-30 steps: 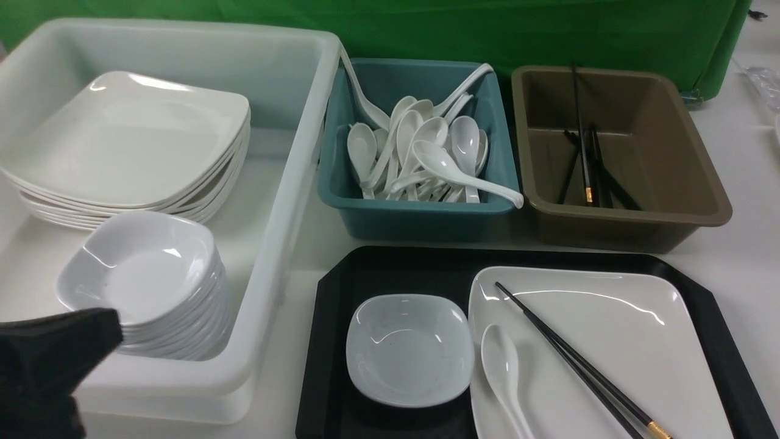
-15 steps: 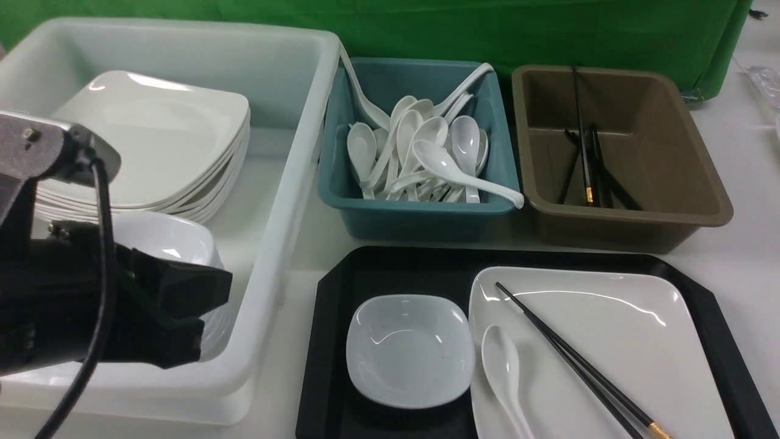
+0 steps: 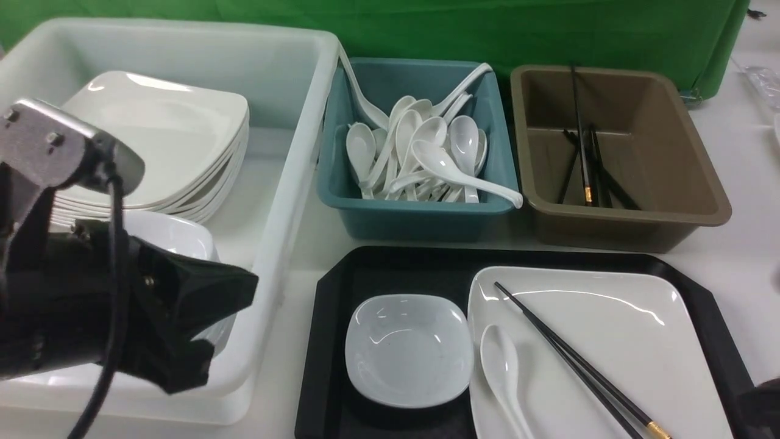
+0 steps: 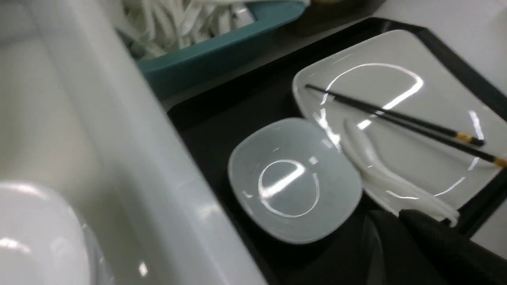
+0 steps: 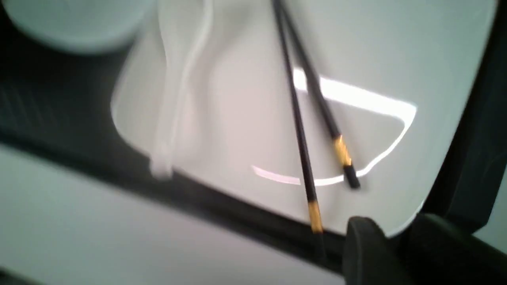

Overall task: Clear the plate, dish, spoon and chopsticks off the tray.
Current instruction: Use the right arm to grab a pair of chopsticks from the plate

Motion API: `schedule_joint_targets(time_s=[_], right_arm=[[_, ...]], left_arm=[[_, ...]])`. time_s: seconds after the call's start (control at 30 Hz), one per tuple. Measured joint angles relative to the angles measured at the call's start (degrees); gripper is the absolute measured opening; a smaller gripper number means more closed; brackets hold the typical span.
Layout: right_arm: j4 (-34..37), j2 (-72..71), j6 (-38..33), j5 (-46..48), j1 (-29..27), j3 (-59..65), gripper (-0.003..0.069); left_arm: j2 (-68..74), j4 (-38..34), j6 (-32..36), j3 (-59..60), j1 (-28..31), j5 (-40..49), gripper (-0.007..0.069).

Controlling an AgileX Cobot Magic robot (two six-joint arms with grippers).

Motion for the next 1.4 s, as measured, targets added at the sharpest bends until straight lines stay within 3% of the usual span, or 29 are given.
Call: schedule_joint_targets(time_s=[0.17, 0.2, 0.47, 1.0, 1.17, 1.37, 1.4], right_arm=[[-0.7, 13.1, -3.5, 0.8, 2.2, -3.8, 0.0307], [-0.8, 16.2, -4.4, -0.3, 3.1, -4.3, 0.0363], [-0.8, 28.2, -5.6, -8.5, 4.2, -4.6, 0.0571], [-1.0, 39.2, -7.6, -15.4, 5.1, -4.8, 0.0587], [-2.1, 39.6, -7.9, -15.6, 5.2, -5.1, 0.0506], [-2.9, 39.8, -10.7, -14.8, 5.2, -5.2, 0.0185], [-2.9, 39.8, -10.7, -14.7, 5.2, -5.2, 0.0174]], left_arm=[[-4.2, -7.1, 8.3, 0.0, 0.0, 3.4, 0.0017], [-5.9, -7.9, 9.6, 0.0, 0.0, 4.0, 0.0017], [-10.2, -8.7, 11.0, 1.9, 0.0, 4.0, 0.0017], [-10.4, -9.0, 11.2, 2.5, 0.0, 2.3, 0.0017], [-10.4, -9.0, 11.3, 2.5, 0.0, 2.3, 0.0017], [-10.4, -9.0, 11.3, 2.5, 0.0, 2.6, 0.0017], [-10.4, -9.0, 11.3, 2.5, 0.0, 2.7, 0.0017]])
